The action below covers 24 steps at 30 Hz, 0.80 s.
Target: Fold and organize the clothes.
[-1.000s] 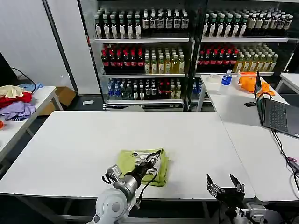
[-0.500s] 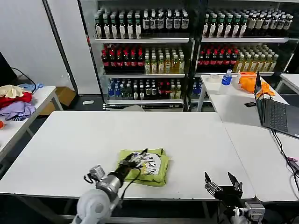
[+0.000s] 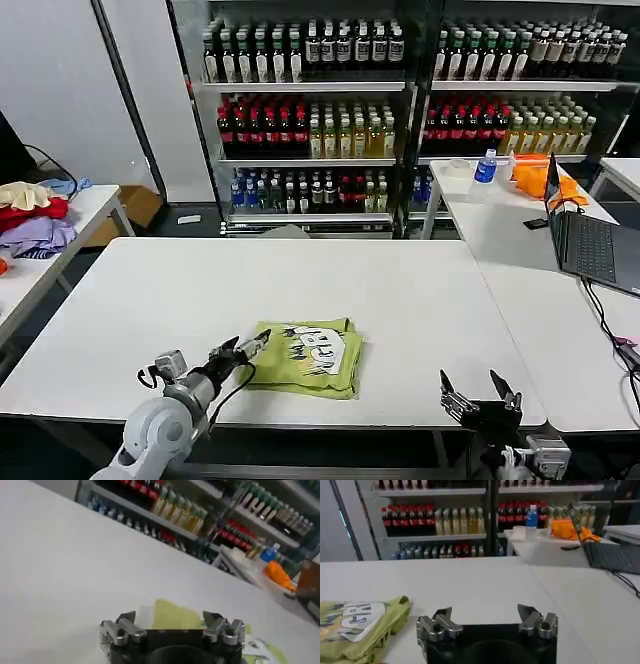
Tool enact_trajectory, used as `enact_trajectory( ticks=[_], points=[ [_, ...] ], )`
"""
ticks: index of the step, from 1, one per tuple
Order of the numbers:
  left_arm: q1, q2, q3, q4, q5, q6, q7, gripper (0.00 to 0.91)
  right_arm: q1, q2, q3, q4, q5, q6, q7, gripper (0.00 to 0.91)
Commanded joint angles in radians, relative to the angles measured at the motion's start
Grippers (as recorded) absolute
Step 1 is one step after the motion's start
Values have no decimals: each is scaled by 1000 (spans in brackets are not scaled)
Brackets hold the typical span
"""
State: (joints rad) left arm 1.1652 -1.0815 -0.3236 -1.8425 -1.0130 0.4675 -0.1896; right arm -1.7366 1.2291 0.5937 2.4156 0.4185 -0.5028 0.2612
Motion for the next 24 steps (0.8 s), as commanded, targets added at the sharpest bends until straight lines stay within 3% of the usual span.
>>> enact_trajectory(
  ticks=[1,13,15,16,19,24],
  points=[
    [-7,6,4,52,-21,67,57,907,-9,2,3,6,-1,0,0,907],
    [-23,-37,19,88,-67,78,66,907,-31,-1,7,32,-5,-2,0,907],
    [-17,-39,14,76,-107,83,62,595,-35,2,6,39,-6,-3,0,907],
    [-14,-39,12,68,-111,82,63,312,-37,4,6,41,-7,-3,0,907],
    [-6,-43,11,62,-129,74,67,20,-45,7,3,45,-15,-3,0,907],
    [-14,-55,-1,86,-165,71,67,20,-67,12,5,60,-23,-2,-1,907]
  ],
)
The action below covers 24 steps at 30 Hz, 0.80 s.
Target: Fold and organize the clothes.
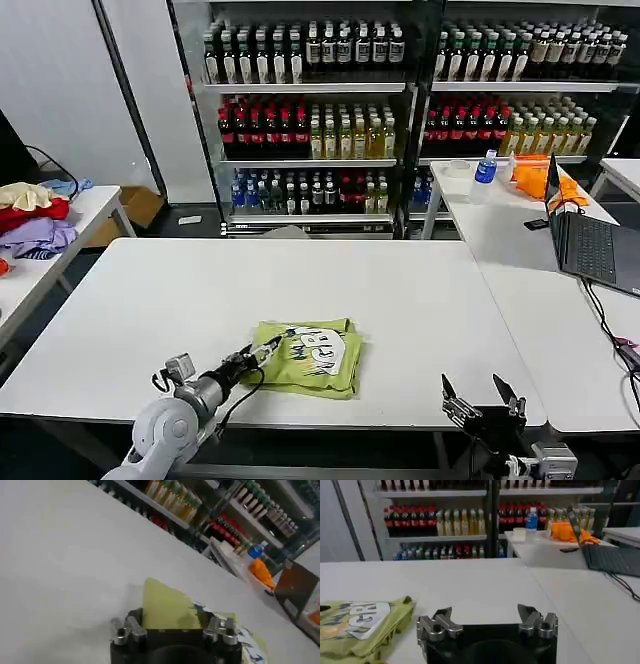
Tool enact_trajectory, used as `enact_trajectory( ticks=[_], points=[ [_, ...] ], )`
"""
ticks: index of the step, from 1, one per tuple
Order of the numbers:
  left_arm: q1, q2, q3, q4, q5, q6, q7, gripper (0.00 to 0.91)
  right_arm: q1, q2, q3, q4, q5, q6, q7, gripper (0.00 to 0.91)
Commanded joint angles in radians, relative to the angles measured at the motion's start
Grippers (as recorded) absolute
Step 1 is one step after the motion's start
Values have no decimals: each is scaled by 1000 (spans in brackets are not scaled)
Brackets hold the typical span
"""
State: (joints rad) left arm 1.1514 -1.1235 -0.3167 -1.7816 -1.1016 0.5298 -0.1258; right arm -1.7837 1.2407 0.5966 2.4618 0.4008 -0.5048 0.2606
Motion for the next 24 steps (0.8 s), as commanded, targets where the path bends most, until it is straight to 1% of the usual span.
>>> enact_trajectory(
  ticks=[1,10,13,16,19,21,24],
  points=[
    [0,-14,-11,26,-81,8,4,20,-21,0,4,16,-6,0,0,907],
    [-2,-33,-44,11,-181,11,4,20,-46,-2,40,44,6,-1,0,907],
    [0,-43,-75,2,-236,15,-8,20,-48,-2,48,48,16,-4,2,907],
    [19,-38,-128,-32,-302,19,-15,20,-53,-6,56,50,22,-4,3,907],
    [25,-11,-195,-50,-330,23,-30,20,-56,-13,68,53,32,-4,3,907],
    [19,32,-248,-54,-344,22,-41,20,-55,-17,76,55,45,-4,4,907],
    [-2,148,-341,-49,-367,24,-46,20,-51,-25,85,58,62,-4,4,907]
  ],
)
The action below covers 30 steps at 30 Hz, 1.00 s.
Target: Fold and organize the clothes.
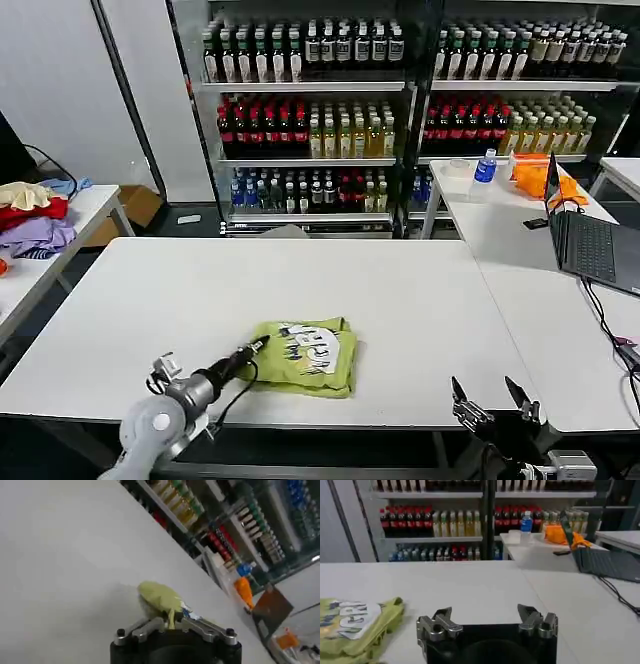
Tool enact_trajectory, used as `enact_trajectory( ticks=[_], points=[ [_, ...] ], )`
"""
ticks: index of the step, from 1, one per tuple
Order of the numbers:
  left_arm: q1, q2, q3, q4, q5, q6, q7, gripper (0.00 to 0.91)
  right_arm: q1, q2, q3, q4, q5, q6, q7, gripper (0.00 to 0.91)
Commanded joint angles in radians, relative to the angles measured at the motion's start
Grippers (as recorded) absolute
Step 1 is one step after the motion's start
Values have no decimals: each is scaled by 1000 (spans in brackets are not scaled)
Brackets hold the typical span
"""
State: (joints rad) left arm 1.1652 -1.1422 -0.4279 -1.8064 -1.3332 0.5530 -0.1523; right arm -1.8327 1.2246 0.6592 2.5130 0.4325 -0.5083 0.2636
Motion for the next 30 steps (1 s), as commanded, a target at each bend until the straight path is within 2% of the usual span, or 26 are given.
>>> enact_trajectory(
  ticks=[1,2,4,5,8,11,13,16,17,22,25,30],
  points=[
    [-27,201,-268,-17,-140,8,-23,20,0,-11,24,8,34,-1,1,907],
    [-40,265,-316,0,-142,13,-21,20,4,-13,27,9,39,-1,1,907],
    [-56,347,-379,18,-126,25,-13,20,8,-15,30,10,49,-1,2,907],
    [-63,420,-419,40,-79,26,13,20,11,-17,34,9,55,-1,2,907],
    [-72,547,-477,46,47,26,66,20,10,-20,45,11,72,1,1,907],
    [-75,593,-445,-13,139,25,105,20,12,-25,47,10,76,1,0,907],
    [-64,581,-391,-73,228,24,130,20,14,-25,46,9,76,1,1,907],
    [-7,510,-237,-162,452,10,153,20,11,-22,44,9,73,1,0,907],
    [16,464,-133,-174,574,-20,163,20,6,-20,46,8,73,4,0,907],
    [35,303,215,-72,962,-109,155,20,-8,-8,47,13,62,10,-1,907],
    [-2,228,325,4,1073,-133,134,20,-16,-2,47,20,55,11,-2,907],
    [-57,163,381,-43,1069,-100,110,20,-20,1,49,22,47,14,-2,907]
  ],
)
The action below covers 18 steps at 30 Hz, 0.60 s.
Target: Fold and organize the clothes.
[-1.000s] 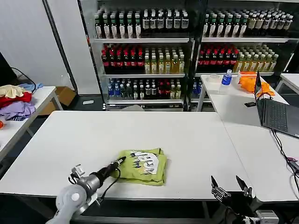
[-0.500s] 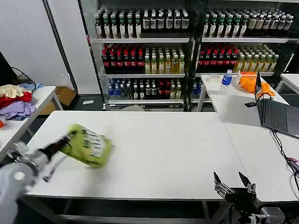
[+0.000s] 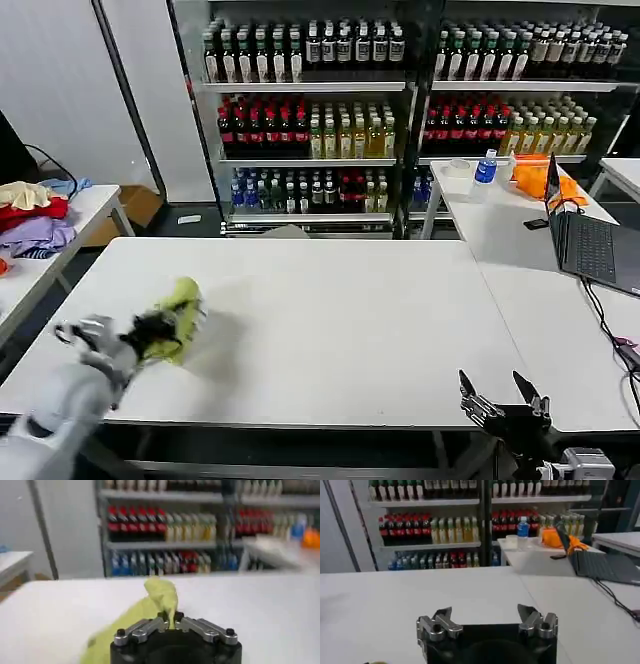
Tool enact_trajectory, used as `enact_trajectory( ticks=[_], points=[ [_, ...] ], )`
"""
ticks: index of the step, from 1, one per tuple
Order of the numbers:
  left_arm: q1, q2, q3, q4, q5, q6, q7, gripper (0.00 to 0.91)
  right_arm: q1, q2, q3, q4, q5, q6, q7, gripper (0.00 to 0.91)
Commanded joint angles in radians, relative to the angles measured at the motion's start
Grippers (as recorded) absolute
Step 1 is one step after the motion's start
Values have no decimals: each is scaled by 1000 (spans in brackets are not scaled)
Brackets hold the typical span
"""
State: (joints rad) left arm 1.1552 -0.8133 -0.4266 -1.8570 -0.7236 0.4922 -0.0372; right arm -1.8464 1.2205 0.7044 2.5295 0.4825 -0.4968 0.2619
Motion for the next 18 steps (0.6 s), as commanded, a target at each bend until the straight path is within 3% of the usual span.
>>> enact_trajectory(
  ticks=[1,6,18],
  points=[
    [-55,-171,394,-18,444,-30,-7,20,-7,7,2,7,-5,3,-1,907],
    [-143,-220,441,-30,186,44,-42,20,-13,22,-7,18,-7,5,-4,907],
    [-359,-465,514,127,-160,45,-175,20,-17,43,-8,19,-45,23,-10,907]
  ],
)
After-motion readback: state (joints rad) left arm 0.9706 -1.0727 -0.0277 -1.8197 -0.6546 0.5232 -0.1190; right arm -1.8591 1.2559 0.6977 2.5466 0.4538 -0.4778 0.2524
